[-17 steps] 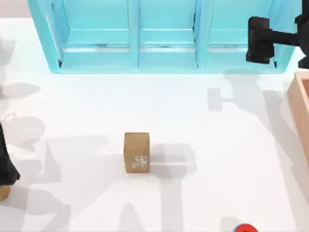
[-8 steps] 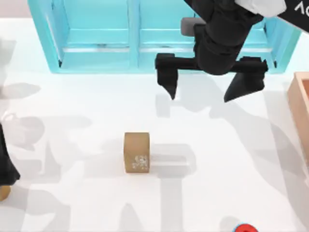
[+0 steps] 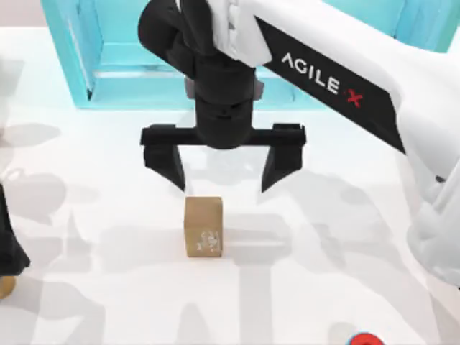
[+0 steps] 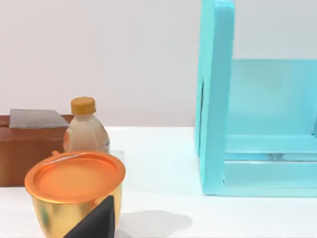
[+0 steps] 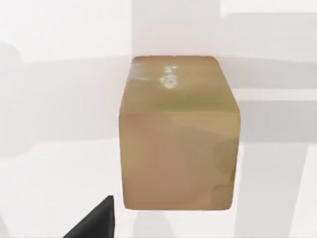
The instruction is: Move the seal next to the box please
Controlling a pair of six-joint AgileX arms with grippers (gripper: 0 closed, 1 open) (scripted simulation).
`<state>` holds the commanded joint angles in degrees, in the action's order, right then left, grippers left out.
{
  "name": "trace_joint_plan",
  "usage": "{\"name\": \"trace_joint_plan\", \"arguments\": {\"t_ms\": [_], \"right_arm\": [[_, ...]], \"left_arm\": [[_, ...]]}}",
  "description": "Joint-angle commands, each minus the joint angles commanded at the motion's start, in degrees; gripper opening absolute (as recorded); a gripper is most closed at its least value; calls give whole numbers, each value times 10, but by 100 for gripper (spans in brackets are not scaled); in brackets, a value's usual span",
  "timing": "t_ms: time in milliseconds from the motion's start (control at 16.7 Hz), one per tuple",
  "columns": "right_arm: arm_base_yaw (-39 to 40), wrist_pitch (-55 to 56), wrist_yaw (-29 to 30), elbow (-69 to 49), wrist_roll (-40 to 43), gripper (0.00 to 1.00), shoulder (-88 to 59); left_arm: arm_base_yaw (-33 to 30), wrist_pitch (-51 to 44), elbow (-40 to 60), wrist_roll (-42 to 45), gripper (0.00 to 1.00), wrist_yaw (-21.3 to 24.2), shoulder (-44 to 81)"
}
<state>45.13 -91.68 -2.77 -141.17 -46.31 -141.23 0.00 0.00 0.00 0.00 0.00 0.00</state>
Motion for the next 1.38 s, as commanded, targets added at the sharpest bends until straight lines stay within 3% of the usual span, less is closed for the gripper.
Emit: {"name": "trace_joint_plan", "arguments": {"t_ms": [300, 780, 1380], "right_arm": [[35, -25, 28, -79, -36, 100, -36], [34, -17, 28, -71, -36, 100, -34], [38, 215, 29, 195, -39, 100, -4]], "left_arm": [[0, 0, 0, 0, 100, 0, 0], [0, 0, 0, 0, 100, 0, 0], [0, 0, 0, 0, 100, 0, 0]]}}
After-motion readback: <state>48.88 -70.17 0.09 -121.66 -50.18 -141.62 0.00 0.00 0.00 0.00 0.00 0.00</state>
